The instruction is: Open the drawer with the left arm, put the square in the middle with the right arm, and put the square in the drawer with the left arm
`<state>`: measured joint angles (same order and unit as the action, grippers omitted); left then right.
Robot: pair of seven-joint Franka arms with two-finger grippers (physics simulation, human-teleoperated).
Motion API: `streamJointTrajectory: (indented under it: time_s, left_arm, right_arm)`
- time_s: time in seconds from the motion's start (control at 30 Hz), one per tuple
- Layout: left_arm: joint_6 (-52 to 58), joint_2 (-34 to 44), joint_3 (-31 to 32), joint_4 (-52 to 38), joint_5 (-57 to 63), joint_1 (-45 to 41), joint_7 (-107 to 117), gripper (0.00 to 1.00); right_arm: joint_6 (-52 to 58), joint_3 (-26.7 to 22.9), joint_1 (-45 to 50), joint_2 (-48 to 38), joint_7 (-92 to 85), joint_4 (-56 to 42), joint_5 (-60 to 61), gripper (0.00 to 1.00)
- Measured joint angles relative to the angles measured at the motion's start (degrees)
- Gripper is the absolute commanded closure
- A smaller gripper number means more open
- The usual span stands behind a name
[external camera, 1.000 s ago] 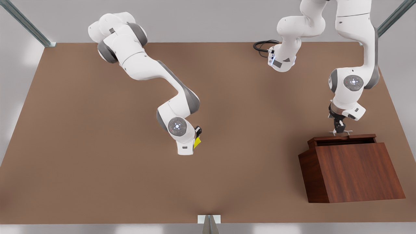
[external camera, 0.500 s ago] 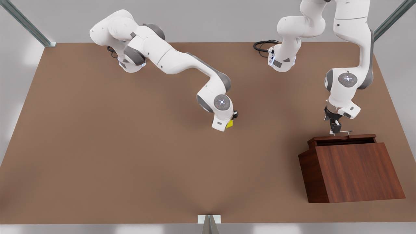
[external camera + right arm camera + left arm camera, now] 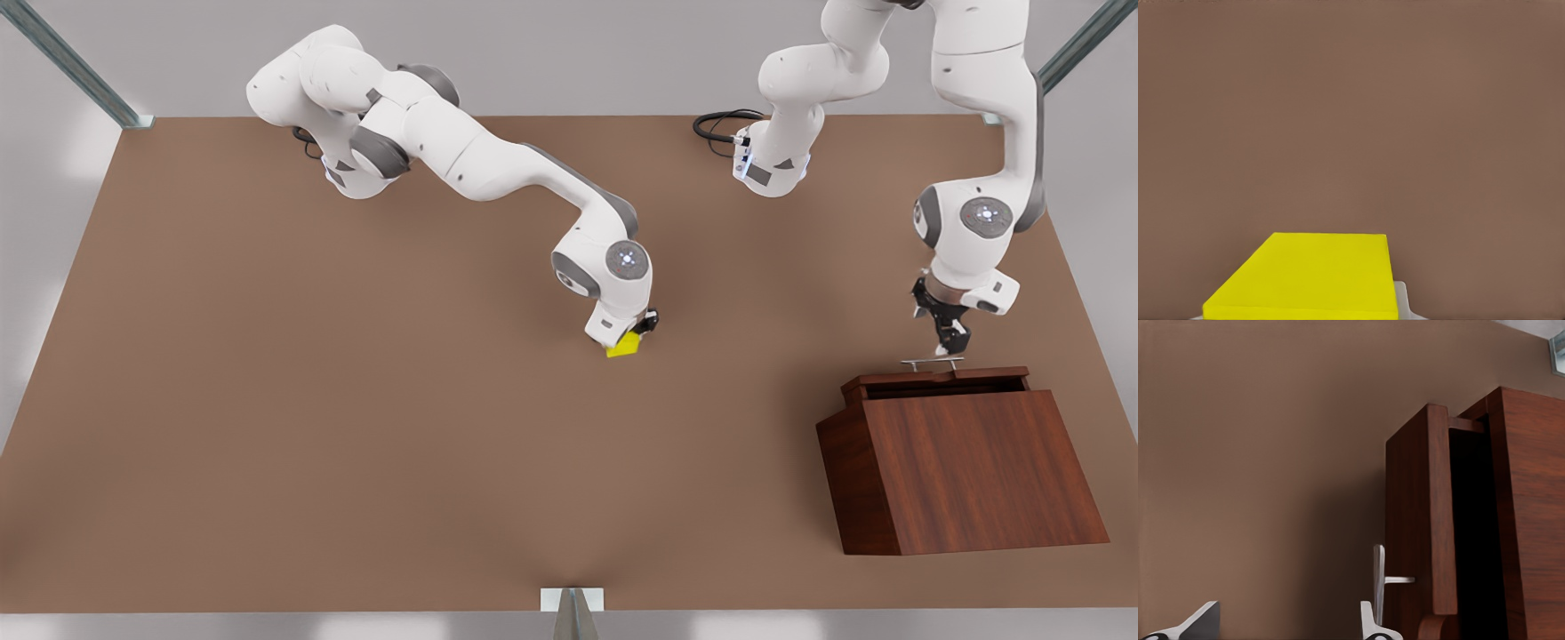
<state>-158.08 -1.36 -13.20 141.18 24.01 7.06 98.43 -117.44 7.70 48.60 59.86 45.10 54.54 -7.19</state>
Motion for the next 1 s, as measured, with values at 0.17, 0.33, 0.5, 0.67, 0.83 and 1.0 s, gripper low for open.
streamJointTrajectory:
  time_s: [0.17, 0.33, 0.5, 0.67, 0.83, 1.0]
  left_arm:
    - [-0.7, 0.1, -0.1, -0.3, 0.1, 0.8, 0.2, 0.00]
    - [-2.3, -0.3, -0.1, -0.8, 0.4, -0.2, 0.3, 0.00]
    - [-3.0, -0.6, -0.1, -0.7, 0.6, -2.8, 0.3, 0.00]
    - [-3.3, -1.9, -0.1, -0.6, 0.6, -4.1, 0.4, 0.00]
    - [-2.4, -1.9, -0.1, -0.4, 0.6, -3.1, 0.5, 0.00]
    - [-0.8, -1.7, 0.0, -0.3, 0.6, -3.1, 0.5, 0.00]
  right_arm:
    - [1.0, 0.3, -0.5, -0.1, -0.6, -0.1, -0.6, 0.41]
    - [1.6, 0.5, -0.6, -0.4, -3.3, -0.1, 1.0, 0.41]
    - [2.0, 0.3, -0.1, -0.5, -8.6, 0.0, 1.2, 0.41]
    - [1.8, 0.2, -0.5, 0.3, -14.4, 0.5, 1.4, 0.41]
    - [2.2, 0.1, -0.8, 0.7, -20.5, 1.4, 1.5, 0.41]
    - [2.1, 0.0, -1.3, 2.2, -26.3, 1.1, 1.8, 0.39]
